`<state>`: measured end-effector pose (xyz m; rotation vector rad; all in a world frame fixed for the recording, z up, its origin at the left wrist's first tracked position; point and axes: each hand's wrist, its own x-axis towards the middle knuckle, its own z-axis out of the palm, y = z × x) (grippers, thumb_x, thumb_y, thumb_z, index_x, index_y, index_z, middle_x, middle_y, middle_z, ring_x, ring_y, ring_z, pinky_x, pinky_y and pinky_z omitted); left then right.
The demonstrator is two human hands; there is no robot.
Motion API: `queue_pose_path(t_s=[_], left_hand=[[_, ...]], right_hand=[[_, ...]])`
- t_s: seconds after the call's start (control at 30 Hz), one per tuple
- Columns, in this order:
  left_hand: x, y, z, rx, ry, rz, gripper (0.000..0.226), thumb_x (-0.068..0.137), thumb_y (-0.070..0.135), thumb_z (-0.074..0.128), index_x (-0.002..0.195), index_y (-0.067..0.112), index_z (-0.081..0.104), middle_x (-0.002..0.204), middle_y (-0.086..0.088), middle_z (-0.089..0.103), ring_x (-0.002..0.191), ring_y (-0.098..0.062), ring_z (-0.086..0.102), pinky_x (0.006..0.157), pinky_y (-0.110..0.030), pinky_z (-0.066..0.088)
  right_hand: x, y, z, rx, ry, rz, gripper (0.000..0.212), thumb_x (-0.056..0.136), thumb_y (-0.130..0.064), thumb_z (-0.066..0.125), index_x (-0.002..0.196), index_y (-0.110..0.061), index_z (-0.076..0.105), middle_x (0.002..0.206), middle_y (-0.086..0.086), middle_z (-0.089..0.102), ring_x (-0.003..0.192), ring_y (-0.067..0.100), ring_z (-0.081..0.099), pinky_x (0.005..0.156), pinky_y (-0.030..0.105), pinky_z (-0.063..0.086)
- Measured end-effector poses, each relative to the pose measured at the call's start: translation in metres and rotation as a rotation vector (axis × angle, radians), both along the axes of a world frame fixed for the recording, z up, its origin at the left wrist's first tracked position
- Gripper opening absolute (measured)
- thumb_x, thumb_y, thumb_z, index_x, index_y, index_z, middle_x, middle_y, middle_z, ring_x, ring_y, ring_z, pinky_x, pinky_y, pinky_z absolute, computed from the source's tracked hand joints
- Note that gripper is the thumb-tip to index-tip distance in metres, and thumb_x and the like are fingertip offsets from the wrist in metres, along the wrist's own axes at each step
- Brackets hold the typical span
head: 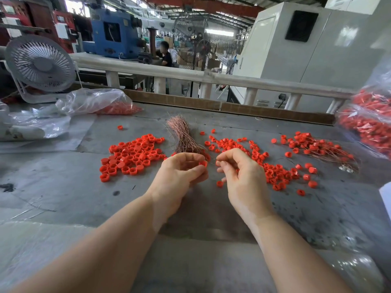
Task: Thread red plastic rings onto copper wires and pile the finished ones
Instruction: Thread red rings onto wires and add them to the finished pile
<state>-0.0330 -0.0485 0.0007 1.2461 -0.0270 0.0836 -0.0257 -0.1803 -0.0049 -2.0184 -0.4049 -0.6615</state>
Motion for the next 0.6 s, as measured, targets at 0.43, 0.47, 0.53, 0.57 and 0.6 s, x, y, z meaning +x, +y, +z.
queue_pose_path(t_s=[0.43, 0.47, 0.53, 0.57, 0.6], left_hand=[[-0.0057, 0.0004, 0.0014, 0.002, -0.017, -0.084, 0.022, 0.081, -0.013, 0.057, 0.085, 0.006, 0.066, 0.067, -0.001, 0.069, 0.061, -0.007, 0.064, 0.064, -0.016, 0.054], [-0.0058, 0.0003, 0.0015, -0.011, -0.014, -0.089, 0.022, 0.081, -0.014, 0.057, 0.084, 0.006, 0.066, 0.067, 0.0, 0.069, 0.061, -0.007, 0.064, 0.064, -0.016, 0.054], [-0.0056, 0.0012, 0.0018, -0.043, -0.002, -0.096, 0.024, 0.08, -0.014, 0.057, 0.085, 0.007, 0.067, 0.068, 0.0, 0.07, 0.062, -0.006, 0.064, 0.064, -0.015, 0.054], [-0.0056, 0.0019, 0.0018, -0.057, 0.006, -0.098, 0.024, 0.079, -0.014, 0.058, 0.086, 0.007, 0.067, 0.068, -0.001, 0.07, 0.062, -0.007, 0.065, 0.064, -0.015, 0.053], [-0.0055, 0.0026, 0.0021, -0.069, 0.012, -0.103, 0.023, 0.079, -0.013, 0.058, 0.087, 0.007, 0.067, 0.068, -0.001, 0.07, 0.062, -0.007, 0.065, 0.064, -0.015, 0.053]], right_hand=[[-0.0065, 0.0008, 0.0045, -0.074, -0.079, -0.003, 0.015, 0.086, 0.0, 0.06, 0.083, -0.013, 0.066, 0.083, -0.006, 0.06, 0.08, 0.012, 0.057, 0.071, 0.03, 0.049], [-0.0057, 0.0006, 0.0034, -0.049, -0.067, 0.0, 0.015, 0.086, 0.0, 0.06, 0.083, -0.013, 0.066, 0.082, -0.005, 0.061, 0.08, 0.013, 0.059, 0.071, 0.034, 0.051], [-0.0044, 0.0004, 0.0018, 0.009, -0.024, 0.019, 0.017, 0.087, 0.001, 0.058, 0.084, -0.014, 0.065, 0.083, -0.002, 0.063, 0.082, 0.018, 0.061, 0.069, 0.042, 0.054], [-0.0041, 0.0003, 0.0014, 0.029, -0.007, 0.025, 0.019, 0.087, 0.002, 0.057, 0.084, -0.015, 0.064, 0.084, -0.001, 0.063, 0.083, 0.02, 0.062, 0.067, 0.045, 0.055], [-0.0038, 0.0002, 0.0014, 0.042, 0.0, 0.028, 0.021, 0.087, 0.002, 0.056, 0.084, -0.017, 0.063, 0.084, -0.001, 0.064, 0.083, 0.02, 0.063, 0.067, 0.046, 0.055]])
